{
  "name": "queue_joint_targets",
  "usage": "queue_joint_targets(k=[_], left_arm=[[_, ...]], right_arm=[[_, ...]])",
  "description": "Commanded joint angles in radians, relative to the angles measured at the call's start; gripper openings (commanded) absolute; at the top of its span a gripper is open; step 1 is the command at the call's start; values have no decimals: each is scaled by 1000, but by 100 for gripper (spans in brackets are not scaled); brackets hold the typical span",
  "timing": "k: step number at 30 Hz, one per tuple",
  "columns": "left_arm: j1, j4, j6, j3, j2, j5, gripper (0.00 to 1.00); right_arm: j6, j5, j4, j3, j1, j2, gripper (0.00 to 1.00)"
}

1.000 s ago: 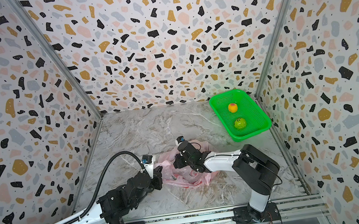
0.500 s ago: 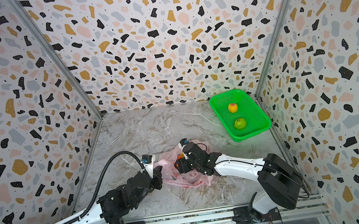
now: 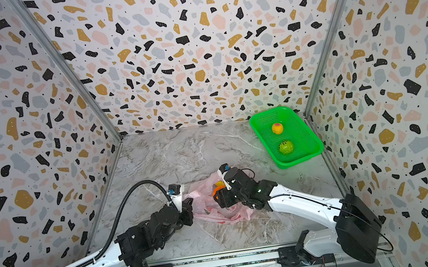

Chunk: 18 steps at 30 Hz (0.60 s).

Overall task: Untie the knot of the plastic bag and take out the fruit
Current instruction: Pick up the fruit from the plastic bag, then place the fruit in the basket.

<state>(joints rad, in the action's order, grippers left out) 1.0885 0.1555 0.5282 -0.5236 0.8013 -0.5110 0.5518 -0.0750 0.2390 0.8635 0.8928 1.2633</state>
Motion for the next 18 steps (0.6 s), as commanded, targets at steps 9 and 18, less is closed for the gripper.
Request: queue_joint_targets(k=[9,18], left_arm=[[3,-38,0,11,-8,-2,0],[3,-44,-6,10,-7,7,0]], right_arm=[[-62,-110,142,111,-238,-154,63],[-161,-180,50,131,-606,-105,64]])
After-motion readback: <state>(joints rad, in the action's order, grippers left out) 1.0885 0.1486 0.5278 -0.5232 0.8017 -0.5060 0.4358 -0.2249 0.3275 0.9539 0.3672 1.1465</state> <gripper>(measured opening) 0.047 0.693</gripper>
